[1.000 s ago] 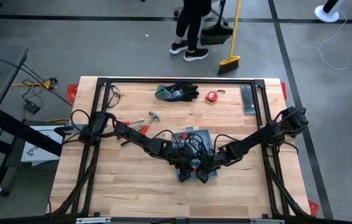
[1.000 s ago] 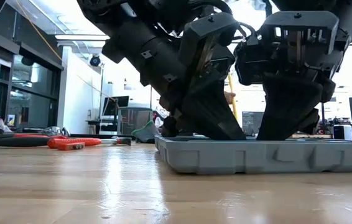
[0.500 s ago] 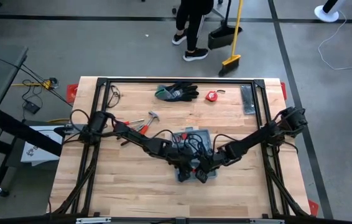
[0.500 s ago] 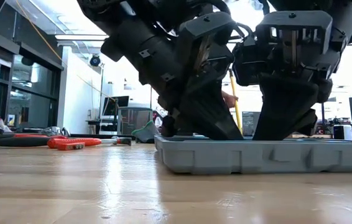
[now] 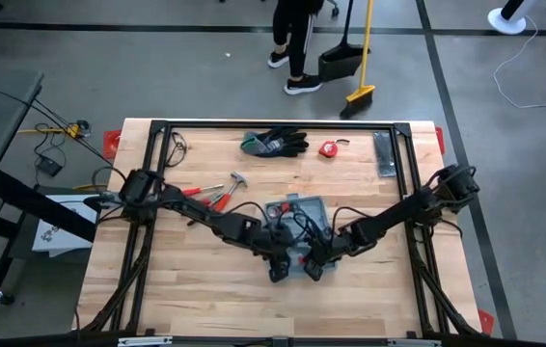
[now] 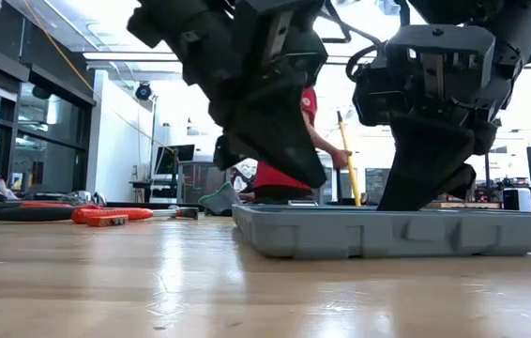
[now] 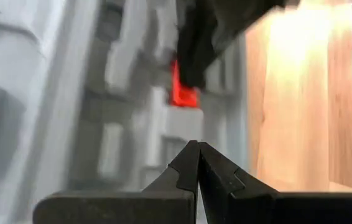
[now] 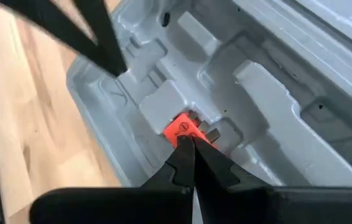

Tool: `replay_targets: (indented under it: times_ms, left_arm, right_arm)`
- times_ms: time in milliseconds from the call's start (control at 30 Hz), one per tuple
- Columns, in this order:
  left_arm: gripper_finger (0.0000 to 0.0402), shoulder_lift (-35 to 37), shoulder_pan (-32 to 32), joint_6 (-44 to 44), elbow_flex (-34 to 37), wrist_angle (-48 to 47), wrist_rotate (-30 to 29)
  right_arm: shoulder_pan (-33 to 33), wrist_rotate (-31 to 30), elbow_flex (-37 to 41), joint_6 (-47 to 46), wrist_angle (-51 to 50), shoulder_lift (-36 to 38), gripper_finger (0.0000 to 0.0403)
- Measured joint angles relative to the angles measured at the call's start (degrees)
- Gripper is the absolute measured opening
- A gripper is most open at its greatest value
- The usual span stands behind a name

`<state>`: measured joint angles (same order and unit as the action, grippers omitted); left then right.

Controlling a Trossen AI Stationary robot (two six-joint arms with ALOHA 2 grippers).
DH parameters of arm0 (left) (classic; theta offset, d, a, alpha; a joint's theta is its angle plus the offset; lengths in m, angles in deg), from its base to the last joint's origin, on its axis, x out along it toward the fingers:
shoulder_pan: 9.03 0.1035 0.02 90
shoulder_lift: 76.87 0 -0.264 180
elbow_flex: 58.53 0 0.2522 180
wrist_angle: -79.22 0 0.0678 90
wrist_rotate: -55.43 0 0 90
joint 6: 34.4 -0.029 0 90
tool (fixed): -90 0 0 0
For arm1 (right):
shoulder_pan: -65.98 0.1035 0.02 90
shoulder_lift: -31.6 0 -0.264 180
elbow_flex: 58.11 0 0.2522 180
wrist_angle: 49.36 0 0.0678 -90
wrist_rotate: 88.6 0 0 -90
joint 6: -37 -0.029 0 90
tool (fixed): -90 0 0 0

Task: Prefit tool cases
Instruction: Put the screwdriver bit set into the gray tool case

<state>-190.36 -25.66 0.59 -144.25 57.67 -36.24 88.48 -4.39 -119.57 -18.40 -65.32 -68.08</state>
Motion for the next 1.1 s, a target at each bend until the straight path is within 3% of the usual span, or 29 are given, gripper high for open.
replay_targets:
  times_ms: [333,633,900,1100]
  left_arm:
    - [0.0000,-0.6,-1.8,0.9,0.1,0.2,-2.7]
    - [0.0000,-5.5,-0.9,1.4,0.0,2.9,1.0]
    - [0.0000,-5.7,-0.7,1.7,-0.1,3.3,1.4]
    - [0.0000,-5.3,0.1,1.4,0.0,3.5,0.7]
  right_arm:
    - [0.0,-0.1,0.0,1.5,3.0,0.0,0.0000]
    - [-0.8,0.7,-0.1,1.7,2.9,-0.4,0.0000]
    - [-1.0,3.2,-0.5,1.4,2.7,-2.5,0.0000]
    - [-1.2,1.4,-0.1,1.4,-0.6,1.0,0.0000]
